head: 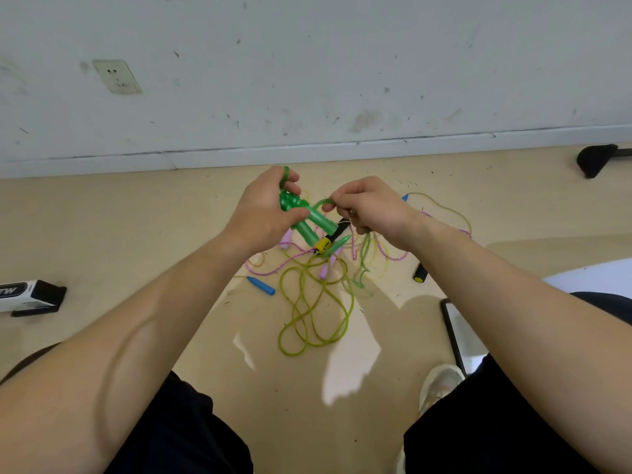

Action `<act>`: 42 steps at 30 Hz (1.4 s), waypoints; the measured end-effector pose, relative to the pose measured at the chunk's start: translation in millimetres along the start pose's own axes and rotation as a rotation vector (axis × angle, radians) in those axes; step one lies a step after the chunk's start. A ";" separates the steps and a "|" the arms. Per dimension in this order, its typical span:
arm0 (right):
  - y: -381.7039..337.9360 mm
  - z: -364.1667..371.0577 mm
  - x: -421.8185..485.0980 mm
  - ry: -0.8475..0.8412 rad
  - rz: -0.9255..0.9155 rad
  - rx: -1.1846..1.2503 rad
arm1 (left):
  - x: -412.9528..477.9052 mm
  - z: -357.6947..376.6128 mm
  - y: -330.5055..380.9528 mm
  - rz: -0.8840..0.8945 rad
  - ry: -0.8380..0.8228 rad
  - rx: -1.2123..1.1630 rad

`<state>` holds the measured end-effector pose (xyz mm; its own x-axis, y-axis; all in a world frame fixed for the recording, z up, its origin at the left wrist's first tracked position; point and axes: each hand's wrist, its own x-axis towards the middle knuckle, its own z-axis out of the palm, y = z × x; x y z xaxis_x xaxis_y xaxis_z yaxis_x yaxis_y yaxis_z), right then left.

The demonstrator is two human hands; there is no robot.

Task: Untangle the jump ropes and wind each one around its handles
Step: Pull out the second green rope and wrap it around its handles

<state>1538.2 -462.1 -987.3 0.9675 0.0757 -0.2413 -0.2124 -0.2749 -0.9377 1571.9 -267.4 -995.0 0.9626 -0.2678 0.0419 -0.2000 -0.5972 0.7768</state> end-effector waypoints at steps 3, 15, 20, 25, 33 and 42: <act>-3.2 20.0 -7.0 0.050 -0.065 -0.070 | 1.6 6.7 -3.3 -0.058 0.119 -0.113; 20.9 65.0 -18.6 0.286 -0.410 -0.511 | -6.0 17.5 7.5 -0.435 0.207 -0.704; 18.2 69.9 -25.0 0.329 -0.449 -0.471 | -1.8 12.1 7.5 -0.496 0.200 -0.763; 19.5 75.8 -32.0 0.267 -0.150 -0.125 | 0.3 8.3 4.5 -0.530 0.238 -0.779; 29.0 39.2 -12.9 -0.016 0.124 -0.130 | 0.4 -13.8 14.7 -0.470 -0.127 -0.837; 9.1 -2.9 -0.8 -0.065 0.021 -0.242 | -5.5 -17.9 14.7 -0.120 -0.366 -0.284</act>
<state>1535.9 -467.4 -994.9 0.9505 0.1271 -0.2835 -0.1859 -0.4984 -0.8468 1566.9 -261.1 -972.6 0.8381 -0.4884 -0.2430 0.0156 -0.4238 0.9056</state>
